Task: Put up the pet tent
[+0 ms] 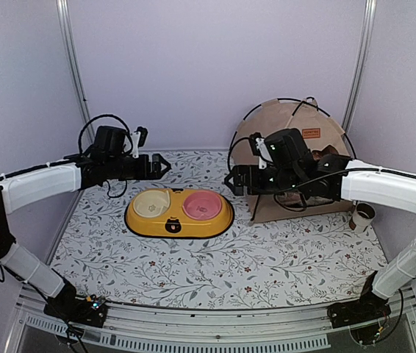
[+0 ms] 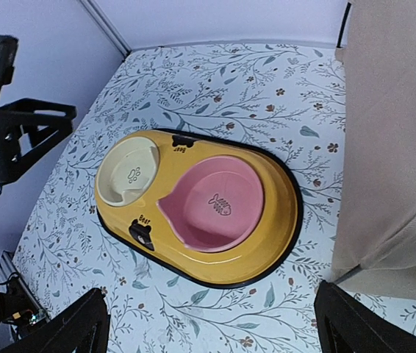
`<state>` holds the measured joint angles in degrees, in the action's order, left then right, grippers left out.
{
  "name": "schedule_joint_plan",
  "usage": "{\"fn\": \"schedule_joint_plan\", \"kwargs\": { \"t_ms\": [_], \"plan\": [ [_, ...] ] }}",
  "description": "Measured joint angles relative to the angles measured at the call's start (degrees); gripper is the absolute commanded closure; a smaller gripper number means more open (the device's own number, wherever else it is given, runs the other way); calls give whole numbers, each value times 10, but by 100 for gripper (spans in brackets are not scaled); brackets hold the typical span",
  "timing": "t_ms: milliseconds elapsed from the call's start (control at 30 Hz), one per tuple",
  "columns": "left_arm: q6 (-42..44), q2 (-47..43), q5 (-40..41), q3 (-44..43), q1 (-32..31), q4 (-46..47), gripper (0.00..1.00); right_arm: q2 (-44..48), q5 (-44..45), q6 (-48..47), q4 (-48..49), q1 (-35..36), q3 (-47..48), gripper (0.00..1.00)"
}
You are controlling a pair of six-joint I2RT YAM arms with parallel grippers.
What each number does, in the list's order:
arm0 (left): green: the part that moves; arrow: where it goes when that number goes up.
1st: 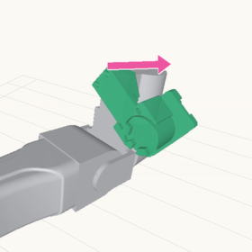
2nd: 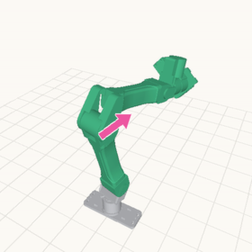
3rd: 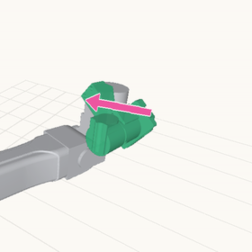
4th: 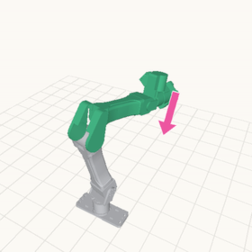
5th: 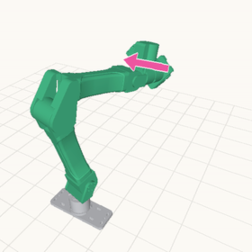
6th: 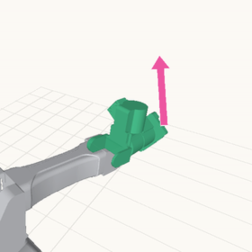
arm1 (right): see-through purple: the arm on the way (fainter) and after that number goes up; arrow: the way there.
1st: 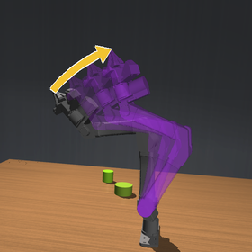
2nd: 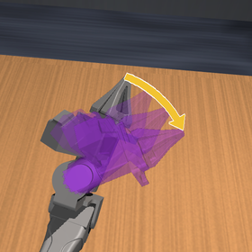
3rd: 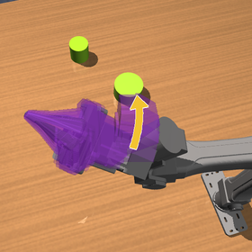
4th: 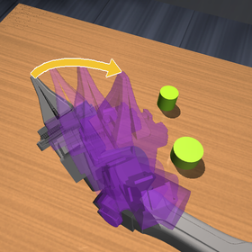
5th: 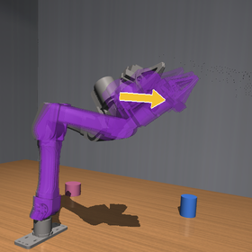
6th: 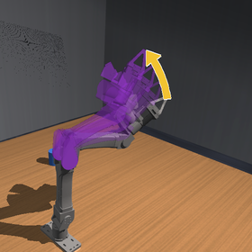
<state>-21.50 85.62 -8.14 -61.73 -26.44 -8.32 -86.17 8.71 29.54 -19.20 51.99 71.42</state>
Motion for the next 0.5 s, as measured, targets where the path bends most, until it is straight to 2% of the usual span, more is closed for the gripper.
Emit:
{"fn": "schedule_joint_plan", "kwargs": {
  "t_ms": [267,500],
  "plan": [
    [7,-123,16,96,0,7,0,97,37,-2,38,-37,-119,1],
    [13,-230,67,167,1,8,0,211,101,-7,109,-56,-250,1]
  ]
}}
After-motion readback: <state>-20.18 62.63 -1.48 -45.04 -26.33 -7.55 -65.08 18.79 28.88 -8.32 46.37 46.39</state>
